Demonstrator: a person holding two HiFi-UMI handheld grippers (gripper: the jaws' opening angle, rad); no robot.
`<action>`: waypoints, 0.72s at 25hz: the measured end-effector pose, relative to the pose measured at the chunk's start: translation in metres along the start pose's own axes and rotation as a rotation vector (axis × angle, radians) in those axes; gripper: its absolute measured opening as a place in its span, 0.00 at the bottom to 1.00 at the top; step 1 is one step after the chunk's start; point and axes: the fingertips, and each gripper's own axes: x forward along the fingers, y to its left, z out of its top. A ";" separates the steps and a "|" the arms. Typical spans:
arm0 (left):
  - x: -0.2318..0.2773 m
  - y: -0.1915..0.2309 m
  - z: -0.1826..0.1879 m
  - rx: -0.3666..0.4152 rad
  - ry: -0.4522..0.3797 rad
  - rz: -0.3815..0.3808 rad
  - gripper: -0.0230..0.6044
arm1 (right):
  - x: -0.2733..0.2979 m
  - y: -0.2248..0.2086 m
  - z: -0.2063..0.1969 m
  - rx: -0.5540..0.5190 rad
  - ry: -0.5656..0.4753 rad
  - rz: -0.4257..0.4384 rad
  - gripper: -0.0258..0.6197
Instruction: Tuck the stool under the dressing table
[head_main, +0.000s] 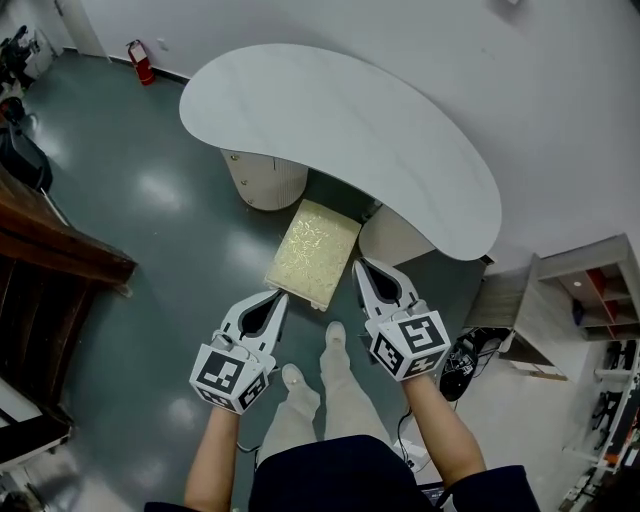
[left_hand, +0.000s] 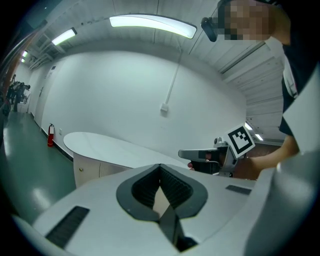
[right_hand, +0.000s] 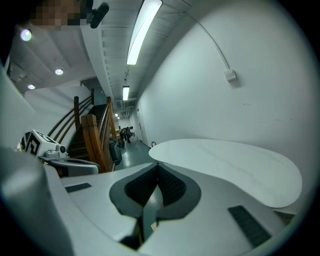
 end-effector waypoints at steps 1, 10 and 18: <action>0.004 0.001 -0.005 -0.002 0.010 -0.001 0.05 | 0.002 -0.003 -0.006 0.002 0.009 -0.003 0.05; 0.023 0.023 -0.057 -0.090 0.053 0.044 0.05 | 0.017 -0.019 -0.057 0.034 0.063 -0.012 0.05; 0.031 0.042 -0.103 -0.131 0.100 0.076 0.05 | 0.033 -0.038 -0.108 0.082 0.118 -0.028 0.05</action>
